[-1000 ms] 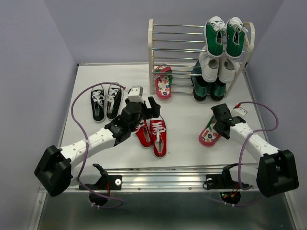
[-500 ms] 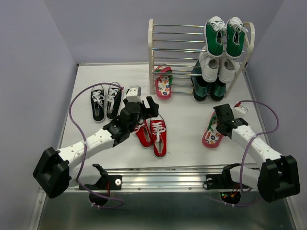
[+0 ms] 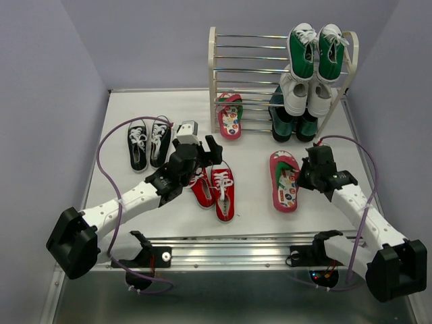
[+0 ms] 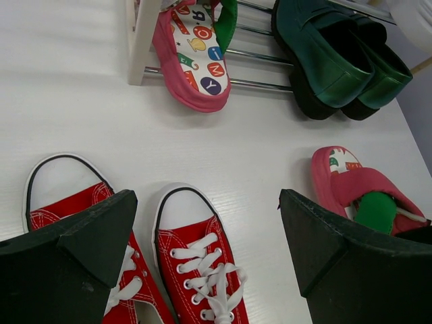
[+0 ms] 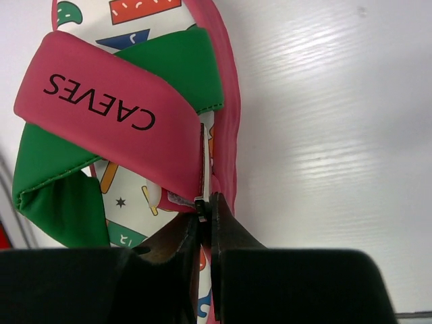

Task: Place and organize the shoes onto the shoe shelf

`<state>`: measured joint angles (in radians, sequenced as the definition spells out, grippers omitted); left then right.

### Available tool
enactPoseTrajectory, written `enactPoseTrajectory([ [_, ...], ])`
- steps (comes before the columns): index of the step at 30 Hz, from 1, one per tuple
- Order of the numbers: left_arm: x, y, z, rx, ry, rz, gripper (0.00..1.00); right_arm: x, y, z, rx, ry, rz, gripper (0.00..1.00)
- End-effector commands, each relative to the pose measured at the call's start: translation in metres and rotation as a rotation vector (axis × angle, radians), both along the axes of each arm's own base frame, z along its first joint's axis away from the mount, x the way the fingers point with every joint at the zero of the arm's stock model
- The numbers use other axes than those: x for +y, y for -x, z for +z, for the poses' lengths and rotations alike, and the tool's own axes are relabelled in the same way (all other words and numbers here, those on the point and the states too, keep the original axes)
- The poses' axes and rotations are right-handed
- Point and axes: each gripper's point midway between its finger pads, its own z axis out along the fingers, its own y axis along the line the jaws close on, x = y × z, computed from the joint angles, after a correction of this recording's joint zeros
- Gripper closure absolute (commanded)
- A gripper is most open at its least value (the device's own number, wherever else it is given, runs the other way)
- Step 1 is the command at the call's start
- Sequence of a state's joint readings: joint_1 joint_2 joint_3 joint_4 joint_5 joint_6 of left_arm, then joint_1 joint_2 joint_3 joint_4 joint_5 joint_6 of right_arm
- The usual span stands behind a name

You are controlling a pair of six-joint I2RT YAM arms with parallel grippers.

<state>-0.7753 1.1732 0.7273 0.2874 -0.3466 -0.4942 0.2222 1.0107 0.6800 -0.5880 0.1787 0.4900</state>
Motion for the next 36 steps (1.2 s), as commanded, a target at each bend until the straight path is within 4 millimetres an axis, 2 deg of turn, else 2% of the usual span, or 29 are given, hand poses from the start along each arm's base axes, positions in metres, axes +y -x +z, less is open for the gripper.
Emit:
enactPoseTrajectory([
  [1,0.002,-0.003,0.016,-0.056,0.015,0.017,0.01,0.046,-0.033,0.065,-0.233,-0.148,0.225,0.99],
  [3,0.003,-0.004,0.015,-0.054,0.006,0.021,0.01,0.066,-0.035,0.077,-0.27,-0.187,0.312,0.99],
  [7,0.004,-0.006,0.015,-0.054,0.004,0.025,0.01,0.09,-0.046,0.095,-0.32,-0.208,0.388,0.99],
  [16,0.012,-0.007,0.018,-0.053,0.0,0.048,0.01,0.096,-0.101,0.128,-0.442,-0.138,0.305,0.99],
  [17,0.013,-0.007,0.018,-0.053,-0.001,0.052,0.01,0.096,-0.107,0.122,-0.427,-0.125,0.298,0.99],
  [18,0.014,-0.007,0.018,-0.053,-0.001,0.054,0.01,0.095,-0.115,0.128,-0.449,-0.117,0.282,0.99],
  [24,0.02,-0.006,0.019,-0.056,0.001,0.064,0.01,0.087,-0.138,0.123,-0.464,-0.084,0.188,0.99],
  [26,0.021,-0.006,0.019,-0.054,0.001,0.066,0.01,0.091,-0.146,0.128,-0.49,-0.091,0.197,0.99],
  [36,0.026,-0.006,0.019,-0.053,0.008,0.074,0.01,0.101,-0.18,0.13,-0.52,-0.101,0.166,0.99],
])
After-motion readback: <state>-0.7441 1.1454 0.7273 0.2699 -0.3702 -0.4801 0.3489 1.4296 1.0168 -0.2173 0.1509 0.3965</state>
